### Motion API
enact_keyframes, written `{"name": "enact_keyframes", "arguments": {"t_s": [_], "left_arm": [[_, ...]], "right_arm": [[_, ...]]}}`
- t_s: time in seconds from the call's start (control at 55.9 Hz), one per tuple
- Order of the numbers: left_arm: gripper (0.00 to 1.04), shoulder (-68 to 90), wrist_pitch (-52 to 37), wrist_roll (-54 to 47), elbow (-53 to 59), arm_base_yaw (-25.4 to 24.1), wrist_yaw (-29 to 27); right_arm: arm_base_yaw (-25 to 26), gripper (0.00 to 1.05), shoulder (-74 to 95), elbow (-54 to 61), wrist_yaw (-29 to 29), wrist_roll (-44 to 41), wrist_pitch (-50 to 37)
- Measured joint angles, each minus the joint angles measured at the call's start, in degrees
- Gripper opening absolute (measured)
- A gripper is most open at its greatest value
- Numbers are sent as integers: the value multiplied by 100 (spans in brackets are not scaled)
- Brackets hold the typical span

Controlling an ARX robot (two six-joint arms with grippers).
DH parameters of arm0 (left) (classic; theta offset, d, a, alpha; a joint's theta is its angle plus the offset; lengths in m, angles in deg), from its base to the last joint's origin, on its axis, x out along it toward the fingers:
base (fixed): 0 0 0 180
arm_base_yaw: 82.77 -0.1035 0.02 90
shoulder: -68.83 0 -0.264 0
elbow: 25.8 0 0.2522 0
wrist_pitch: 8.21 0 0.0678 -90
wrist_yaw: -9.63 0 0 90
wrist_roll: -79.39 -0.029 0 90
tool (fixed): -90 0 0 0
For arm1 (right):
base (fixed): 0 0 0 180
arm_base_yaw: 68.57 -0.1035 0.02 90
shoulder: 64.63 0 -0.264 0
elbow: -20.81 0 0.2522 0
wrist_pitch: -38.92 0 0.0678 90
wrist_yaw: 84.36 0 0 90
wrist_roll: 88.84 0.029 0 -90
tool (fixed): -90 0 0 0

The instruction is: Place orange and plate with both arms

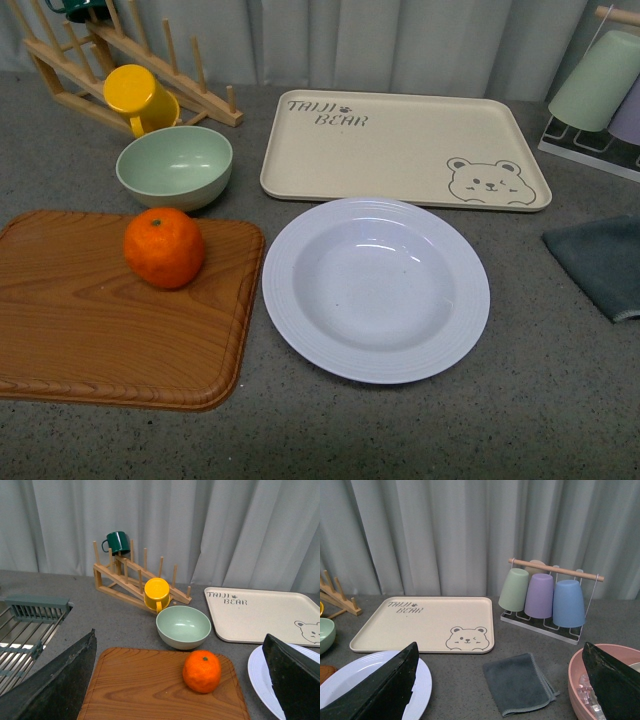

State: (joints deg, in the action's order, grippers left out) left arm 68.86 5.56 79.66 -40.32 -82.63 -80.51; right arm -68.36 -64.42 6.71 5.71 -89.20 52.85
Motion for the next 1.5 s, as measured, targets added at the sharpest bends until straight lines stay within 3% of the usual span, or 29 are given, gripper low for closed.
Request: {"name": "enact_keyframes", "arguments": {"t_s": [0.788,0.877,0.931,1.02,1.146,1.342,1.504], "left_arm": [[98,0,0,0,0,2,-7],[98,490,557,743,-155,557,-1808],[98,715,529,1080,-155,695,-2057],[98,1628,-334,1453,-157,833,-1910],[98,3451,-1932,1615,-245,949,-1137],[98,7097,-4660,1635,-879,1005,-433],[98,9014,-5298,1609,-1547,1115,-225]], "right_arm": [[0,96,0,0,0,0,0],[0,96,0,0,-2,0,0],[0,96,0,0,0,0,0],[0,96,0,-2,0,2,0],[0,96,0,0,0,2,0],[0,96,0,0,0,0,0],[0,96,0,0,0,2,0]]}}
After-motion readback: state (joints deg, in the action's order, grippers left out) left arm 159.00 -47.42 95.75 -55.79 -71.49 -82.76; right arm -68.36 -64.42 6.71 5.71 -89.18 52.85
